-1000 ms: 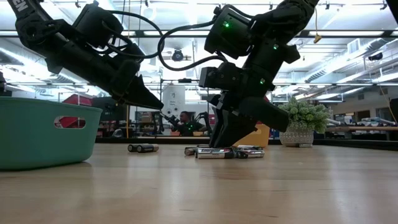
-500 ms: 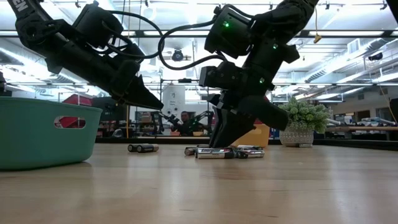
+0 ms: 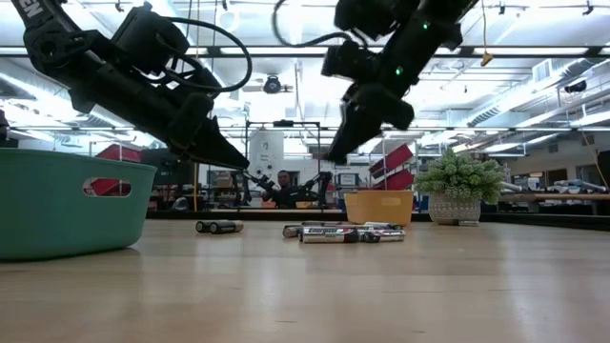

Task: Sort batteries
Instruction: Put the black battery into the yellow bin

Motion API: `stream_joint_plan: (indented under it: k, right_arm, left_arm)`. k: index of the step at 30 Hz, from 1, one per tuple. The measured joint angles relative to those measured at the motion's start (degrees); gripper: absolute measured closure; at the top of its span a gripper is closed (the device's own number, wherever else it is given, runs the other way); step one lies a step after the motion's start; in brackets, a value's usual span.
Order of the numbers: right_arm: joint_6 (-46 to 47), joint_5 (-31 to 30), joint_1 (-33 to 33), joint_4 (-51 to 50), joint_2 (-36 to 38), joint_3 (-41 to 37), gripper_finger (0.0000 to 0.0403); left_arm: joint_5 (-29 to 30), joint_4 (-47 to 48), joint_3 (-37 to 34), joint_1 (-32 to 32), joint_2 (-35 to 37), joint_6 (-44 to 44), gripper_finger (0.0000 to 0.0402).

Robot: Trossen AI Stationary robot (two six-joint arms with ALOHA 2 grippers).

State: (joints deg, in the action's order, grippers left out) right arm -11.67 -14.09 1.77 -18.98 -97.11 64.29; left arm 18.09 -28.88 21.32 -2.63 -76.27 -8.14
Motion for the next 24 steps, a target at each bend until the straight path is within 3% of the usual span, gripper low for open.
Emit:
stream_joint_plan:
  k: [7,14,24]
  right_arm:
    - [7.7,-0.5,12.4,-6.9,6.8,0.0,0.0380]
    - [16.9,7.5,24.4,-7.9,4.0,0.0,0.0375]
    - [22.3,7.8,28.4,-5.8,-1.2,0.0,0.0368]
  left_arm:
    - [-0.2,0.0,0.0,0.0,0.0,-1.1,0.0282]
    - [-0.2,0.0,0.0,0.0,0.0,-1.1,0.0282]
    - [-0.2,0.0,0.0,0.0,0.0,-1.1,0.0282]
